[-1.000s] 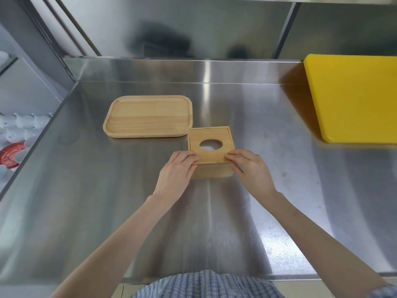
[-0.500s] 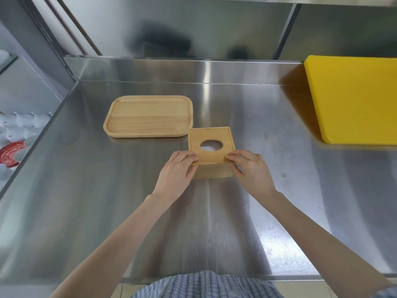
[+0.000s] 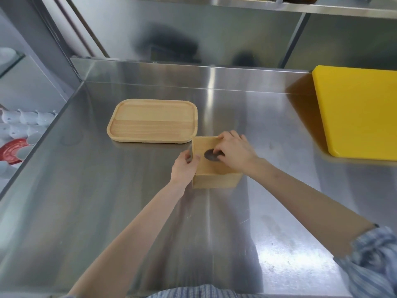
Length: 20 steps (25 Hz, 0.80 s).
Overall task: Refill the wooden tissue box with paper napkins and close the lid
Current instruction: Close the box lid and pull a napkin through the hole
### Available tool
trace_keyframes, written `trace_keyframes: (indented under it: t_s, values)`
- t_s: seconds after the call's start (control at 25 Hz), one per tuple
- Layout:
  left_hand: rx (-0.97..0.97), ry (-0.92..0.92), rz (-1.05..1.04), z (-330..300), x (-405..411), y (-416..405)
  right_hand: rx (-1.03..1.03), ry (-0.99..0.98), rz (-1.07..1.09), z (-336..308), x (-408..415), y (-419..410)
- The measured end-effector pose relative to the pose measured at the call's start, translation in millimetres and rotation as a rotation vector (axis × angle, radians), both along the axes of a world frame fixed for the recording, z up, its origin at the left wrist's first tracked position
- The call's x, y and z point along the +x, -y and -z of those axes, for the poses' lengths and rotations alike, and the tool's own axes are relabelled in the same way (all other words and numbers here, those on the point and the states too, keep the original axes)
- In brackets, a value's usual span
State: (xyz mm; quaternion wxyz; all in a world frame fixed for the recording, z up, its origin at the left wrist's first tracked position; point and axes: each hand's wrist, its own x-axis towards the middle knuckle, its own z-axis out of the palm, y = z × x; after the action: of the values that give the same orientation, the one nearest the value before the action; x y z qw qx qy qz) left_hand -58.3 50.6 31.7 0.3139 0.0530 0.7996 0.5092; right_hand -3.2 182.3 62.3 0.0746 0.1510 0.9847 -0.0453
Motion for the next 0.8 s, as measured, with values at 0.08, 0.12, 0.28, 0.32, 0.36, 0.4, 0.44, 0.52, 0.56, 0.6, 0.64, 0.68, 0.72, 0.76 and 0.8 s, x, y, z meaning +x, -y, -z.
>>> trace_keyframes:
  t_s: [0.08,0.12,0.28,0.32,0.36,0.4,0.44,0.52,0.56,0.6,0.64,0.68,0.72,0.76,0.8]
  values:
    - [0.004,0.011,-0.008,5,3,-2,0.030,0.091,-0.027,2,-13,1]
    - [0.006,0.006,-0.009,6,5,-2,0.047,0.129,-0.042,3,-19,1]
    - [-0.005,-0.033,0.011,8,7,-2,0.112,0.233,-0.117,9,-36,-1]
    - [-0.010,-0.041,0.017,8,7,-2,0.136,0.230,-0.149,11,-39,-1]
    - [-0.015,-0.048,0.024,8,7,-2,0.152,0.213,-0.175,12,-40,-2]
    - [-0.021,-0.054,0.029,9,6,-3,0.154,0.192,-0.189,13,-41,-3]
    - [-0.025,-0.062,0.035,10,7,-3,0.149,0.173,-0.195,15,-40,-3]
    - [-0.027,-0.079,0.030,12,7,-3,0.150,0.148,-0.214,18,-40,-4]
    - [-0.027,-0.079,0.026,13,6,-4,0.150,0.142,-0.224,18,-40,-4]
    - [-0.025,-0.077,0.025,14,6,-4,0.144,0.136,-0.229,18,-40,-4]
    - [-0.025,-0.077,0.027,15,6,-5,0.134,0.125,-0.233,18,-39,-4]
    - [-0.028,-0.082,0.032,16,7,-5,0.126,0.112,-0.239,18,-38,-5]
    - [-0.032,-0.088,0.037,15,7,-5,0.116,0.099,-0.244,17,-37,-6]
    - [-0.035,-0.092,0.042,15,7,-5,0.099,0.085,-0.245,16,-34,-7]
    - [-0.038,-0.095,0.047,14,6,-5,0.077,0.066,-0.243,14,-30,-7]
